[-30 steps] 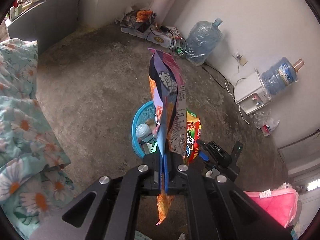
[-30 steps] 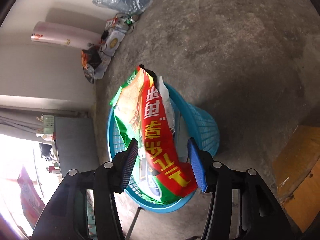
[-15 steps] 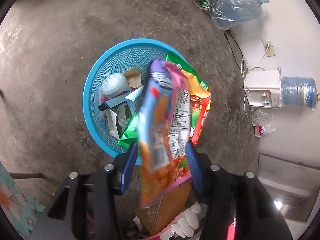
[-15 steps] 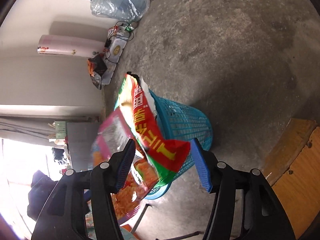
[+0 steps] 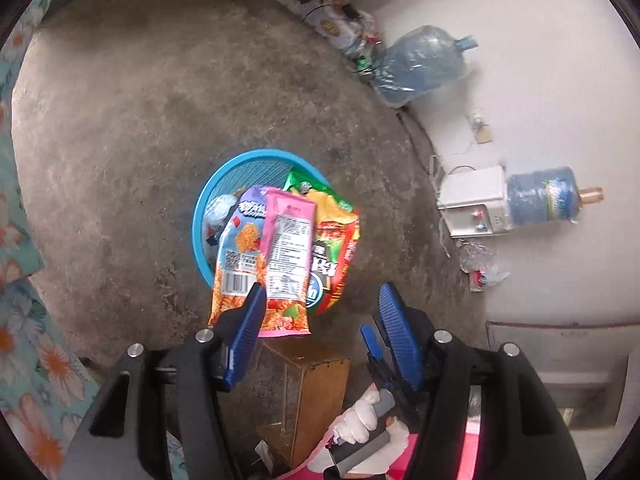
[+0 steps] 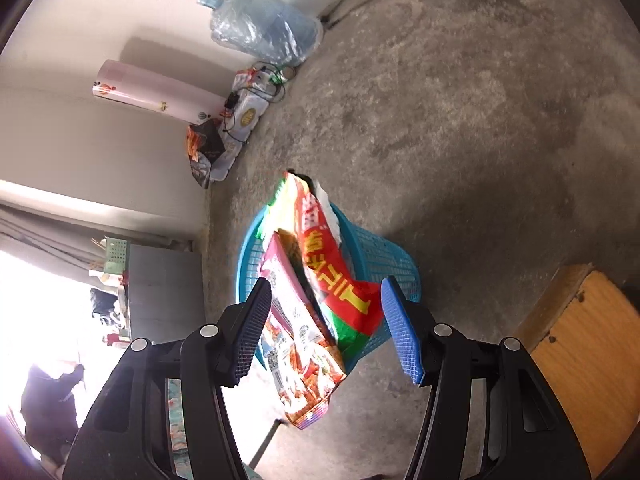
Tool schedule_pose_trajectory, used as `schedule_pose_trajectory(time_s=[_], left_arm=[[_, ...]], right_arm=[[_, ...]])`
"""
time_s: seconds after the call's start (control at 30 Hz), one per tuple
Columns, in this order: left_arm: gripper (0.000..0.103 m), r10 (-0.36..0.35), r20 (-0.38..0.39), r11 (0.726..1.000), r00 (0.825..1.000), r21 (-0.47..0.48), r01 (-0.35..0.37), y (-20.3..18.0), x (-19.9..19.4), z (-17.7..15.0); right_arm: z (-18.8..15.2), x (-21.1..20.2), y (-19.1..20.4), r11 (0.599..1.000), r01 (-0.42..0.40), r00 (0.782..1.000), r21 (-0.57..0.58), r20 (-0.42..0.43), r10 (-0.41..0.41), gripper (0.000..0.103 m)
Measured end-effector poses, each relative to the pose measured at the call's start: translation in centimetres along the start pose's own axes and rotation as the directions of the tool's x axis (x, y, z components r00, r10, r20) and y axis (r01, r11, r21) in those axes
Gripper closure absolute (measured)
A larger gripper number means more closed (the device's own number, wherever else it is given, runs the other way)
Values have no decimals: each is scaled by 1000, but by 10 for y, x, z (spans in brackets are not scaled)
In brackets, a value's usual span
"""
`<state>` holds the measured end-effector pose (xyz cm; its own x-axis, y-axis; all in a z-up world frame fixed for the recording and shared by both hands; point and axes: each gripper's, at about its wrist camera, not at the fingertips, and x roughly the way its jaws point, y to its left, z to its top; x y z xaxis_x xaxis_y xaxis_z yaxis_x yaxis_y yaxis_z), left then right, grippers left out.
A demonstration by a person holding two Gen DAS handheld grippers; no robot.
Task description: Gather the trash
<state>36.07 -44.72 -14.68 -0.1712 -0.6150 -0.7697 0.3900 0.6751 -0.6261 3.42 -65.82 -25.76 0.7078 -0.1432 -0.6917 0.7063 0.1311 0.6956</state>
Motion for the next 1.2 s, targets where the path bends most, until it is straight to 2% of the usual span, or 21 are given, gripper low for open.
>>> schedule_pose_trajectory(time_s=[0.1, 0.17, 0.23, 0.3, 0.37, 0.4, 0.43, 0.47, 0.53, 0.6, 0.67, 0.77, 0.83, 0.87, 0.93, 1.03, 1.07, 1.1, 1.13, 1.2], left_arm=[[40, -59, 89, 980, 994, 194, 41, -32, -69, -32], [33, -124, 128, 961, 984, 261, 87, -43, -115, -62], [23, -160, 184, 947, 970, 305, 99, -49, -159, -94], [17, -156, 267, 941, 951, 333, 61, -50, -200, -127], [9, -126, 369, 942, 921, 337, -6, -46, -236, -159], [6, -93, 425, 944, 900, 326, -56, -43, -252, -175], [6, -64, 487, 947, 871, 305, -101, -38, -268, -190], [6, -33, 542, 950, 840, 278, -142, -32, -281, -205], [6, 46, 625, 954, 779, 204, -220, -18, -303, -232], [6, 124, 673, 960, 730, 106, -260, 0, -319, -255], [6, 230, 699, 952, 678, -19, -304, 16, -331, -277], [6, 389, 712, 899, 585, -154, -410, 35, -339, -308], [6, 475, 714, 848, 515, -216, -484, 42, -340, -331], [6, 494, 719, 831, 489, -226, -508, 44, -339, -341], [6, 508, 731, 811, 455, -229, -538, 49, -339, -359], [6, 544, 721, 781, 429, -248, -574, 52, -332, -379], [6, 557, 711, 772, 430, -253, -583, 52, -327, -382], [6, 567, 697, 768, 439, -255, -587, 53, -322, -385], [6, 574, 680, 769, 455, -257, -586, 54, -315, -387], [6, 587, 639, 777, 496, -276, -565, 59, -302, -394]], right_arm=[[-7, -41, 38, 993, 18, 994, -117, 105, -5, 48], [-19, -73, 69, 976, 10, 985, -217, 169, 28, 47], [-37, -104, 102, 944, -8, 975, -330, 208, 82, 46], [-61, -136, 132, 896, -27, 962, -443, 233, 144, 39], [-89, -166, 161, 830, -42, 948, -557, 241, 209, 33], [-103, -180, 173, 794, -47, 941, -606, 241, 239, 27], [-118, -193, 185, 758, -54, 934, -649, 236, 269, 21], [-132, -205, 195, 723, -65, 926, -687, 229, 301, 19], [-161, -227, 216, 645, -72, 908, -761, 218, 359, 8], [-188, -245, 232, 578, -69, 890, -813, 211, 404, 8], [-212, -257, 248, 506, -61, 887, -860, 186, 423, 8], [-241, -269, 260, 419, -63, 893, -906, 136, 428, 8], [-254, -275, 263, 371, -52, 905, -927, 113, 409, 8], [-261, -277, 263, 343, -43, 913, -939, 102, 395, 8], [-273, -281, 257, 277, -27, 929, -960, 78, 361, 8], [-293, -278, 242, 192, 49, 955, -980, 103, 278, 8], [-297, -275, 234, 169, 62, 964, -984, 103, 246, 8], [-306, -273, 227, 151, 75, 974, -986, 105, 202, 8], [-310, -267, 221, 134, 79, 984, -988, 99, 150, 8], [-314, -257, 209, 125, 41, 996, -991, 50, 69, 8]])
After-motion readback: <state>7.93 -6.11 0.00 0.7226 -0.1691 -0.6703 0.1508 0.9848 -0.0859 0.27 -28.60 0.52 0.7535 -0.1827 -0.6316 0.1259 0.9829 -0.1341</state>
